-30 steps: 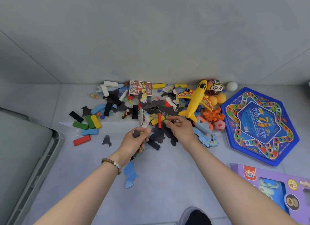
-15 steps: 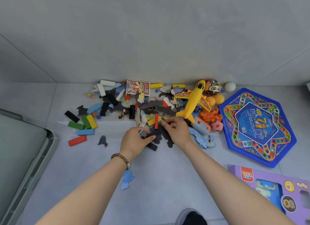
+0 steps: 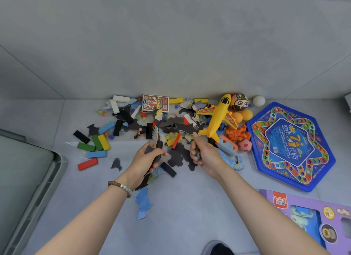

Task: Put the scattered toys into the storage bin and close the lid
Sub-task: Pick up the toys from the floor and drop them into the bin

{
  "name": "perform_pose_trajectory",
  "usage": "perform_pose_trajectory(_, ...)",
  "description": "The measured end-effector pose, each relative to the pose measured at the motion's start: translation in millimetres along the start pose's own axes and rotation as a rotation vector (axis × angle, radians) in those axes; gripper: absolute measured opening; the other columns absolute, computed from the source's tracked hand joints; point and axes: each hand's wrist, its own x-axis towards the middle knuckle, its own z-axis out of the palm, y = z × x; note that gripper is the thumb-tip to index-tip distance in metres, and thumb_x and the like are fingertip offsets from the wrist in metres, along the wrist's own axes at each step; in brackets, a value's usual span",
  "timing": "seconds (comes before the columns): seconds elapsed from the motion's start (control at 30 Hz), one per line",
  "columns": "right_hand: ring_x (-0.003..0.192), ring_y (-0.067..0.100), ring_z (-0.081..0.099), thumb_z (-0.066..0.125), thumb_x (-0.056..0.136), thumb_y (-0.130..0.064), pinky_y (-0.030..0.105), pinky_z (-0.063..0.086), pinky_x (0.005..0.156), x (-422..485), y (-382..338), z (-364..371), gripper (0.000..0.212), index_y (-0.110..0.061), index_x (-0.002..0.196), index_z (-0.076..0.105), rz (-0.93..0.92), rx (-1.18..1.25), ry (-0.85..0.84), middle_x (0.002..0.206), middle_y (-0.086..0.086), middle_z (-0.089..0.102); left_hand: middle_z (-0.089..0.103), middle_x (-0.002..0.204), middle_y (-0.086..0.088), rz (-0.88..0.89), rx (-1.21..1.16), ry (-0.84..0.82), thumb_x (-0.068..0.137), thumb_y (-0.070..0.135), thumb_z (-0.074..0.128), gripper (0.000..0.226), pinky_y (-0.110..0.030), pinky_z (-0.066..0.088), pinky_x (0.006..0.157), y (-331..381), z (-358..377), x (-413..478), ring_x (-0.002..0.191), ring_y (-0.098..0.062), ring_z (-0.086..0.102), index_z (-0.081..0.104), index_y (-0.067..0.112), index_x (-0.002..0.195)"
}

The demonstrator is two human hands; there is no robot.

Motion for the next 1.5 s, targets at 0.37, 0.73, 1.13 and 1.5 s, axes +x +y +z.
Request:
perform_pose_trajectory(0.37, 0.038, 0.01, 0.033, 0.049, 0.097, -0.029, 0.015, 0.024, 0.033, 6, 6, 14, 0.016, -0.016, 0.101, 0.057, -0.031, -0.103, 0.106, 0.053, 0.002, 0.042, 0.057, 0.061, 0.001, 0.056, 0.154, 0.103, 0.086, 0.035, 0.066, 0.03, -0.014, 0.029, 0.037, 20, 20, 21, 0.042, -0.007, 0.037, 0.063, 0.012, 0.106)
perform_pose_trajectory(0.73, 0.036, 0.01, 0.03, 0.053, 0.096, -0.024, 0.015, 0.023, 0.033, 15, 14, 18, 0.018, -0.009, 0.104, 0.058, 0.031, -0.15, 0.121, 0.052, 0.005, 0.041, 0.067, 0.068, -0.007, 0.188, 0.735, 0.056, 0.08, 0.037, 0.07, 0.036, -0.035, 0.047, 0.061, 30, 23, 34, 0.063, -0.019, 0.057, 0.068, 0.002, 0.075)
perform_pose_trajectory(1.13, 0.037, 0.008, 0.033, 0.05, 0.097, -0.031, 0.016, 0.02, 0.032, 9, 15, 19, 0.016, -0.015, 0.093, 0.051, 0.068, -0.063, -0.014, 0.05, -0.001, 0.043, 0.054, 0.058, 0.001, -0.003, 0.45, -0.033, 0.087, 0.033, 0.065, 0.028, -0.015, 0.03, 0.036, 37, 20, 26, 0.041, -0.008, 0.038, 0.055, 0.014, 0.069)
perform_pose_trajectory(1.5, 0.037, 0.006, 0.031, 0.044, 0.098, -0.032, 0.017, 0.016, 0.036, -17, -34, 38, 0.024, -0.017, 0.08, 0.045, -0.045, 0.146, -0.284, 0.047, -0.004, 0.039, 0.045, 0.059, 0.003, 0.039, 0.117, -0.113, 0.087, 0.038, 0.061, 0.031, -0.016, 0.023, 0.038, 61, 3, -7, 0.042, -0.006, 0.03, 0.052, 0.015, 0.07)
